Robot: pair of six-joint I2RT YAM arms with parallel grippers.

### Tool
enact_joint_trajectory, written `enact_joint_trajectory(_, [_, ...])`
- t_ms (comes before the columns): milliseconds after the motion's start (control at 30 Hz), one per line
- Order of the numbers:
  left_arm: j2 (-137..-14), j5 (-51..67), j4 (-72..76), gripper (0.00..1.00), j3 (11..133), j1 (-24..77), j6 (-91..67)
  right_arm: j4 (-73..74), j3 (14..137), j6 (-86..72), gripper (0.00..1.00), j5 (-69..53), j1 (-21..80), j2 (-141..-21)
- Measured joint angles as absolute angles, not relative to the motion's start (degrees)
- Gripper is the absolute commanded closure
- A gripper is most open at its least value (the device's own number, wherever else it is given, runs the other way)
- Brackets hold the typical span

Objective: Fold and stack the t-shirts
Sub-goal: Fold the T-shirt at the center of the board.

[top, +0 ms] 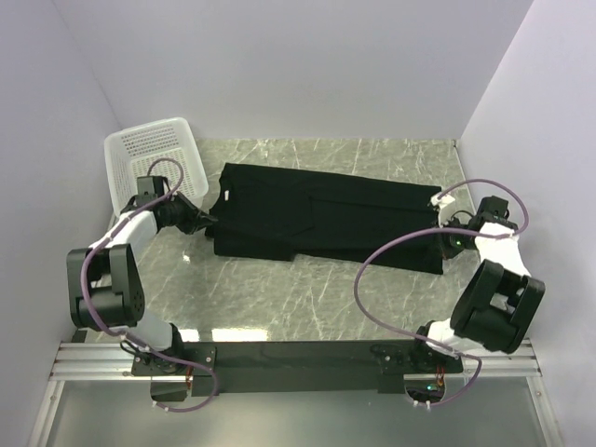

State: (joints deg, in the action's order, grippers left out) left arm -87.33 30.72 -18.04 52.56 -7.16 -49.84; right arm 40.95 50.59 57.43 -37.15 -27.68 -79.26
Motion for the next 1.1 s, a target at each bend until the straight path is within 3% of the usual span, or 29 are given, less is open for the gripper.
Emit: enact_joint_trajectory(1100, [-102.9, 25.9, -14.6, 0.99, 67.9, -1.6, -50.7, 30.3, 56.3, 41.6, 1.00, -29.8, -24.1, -91.9])
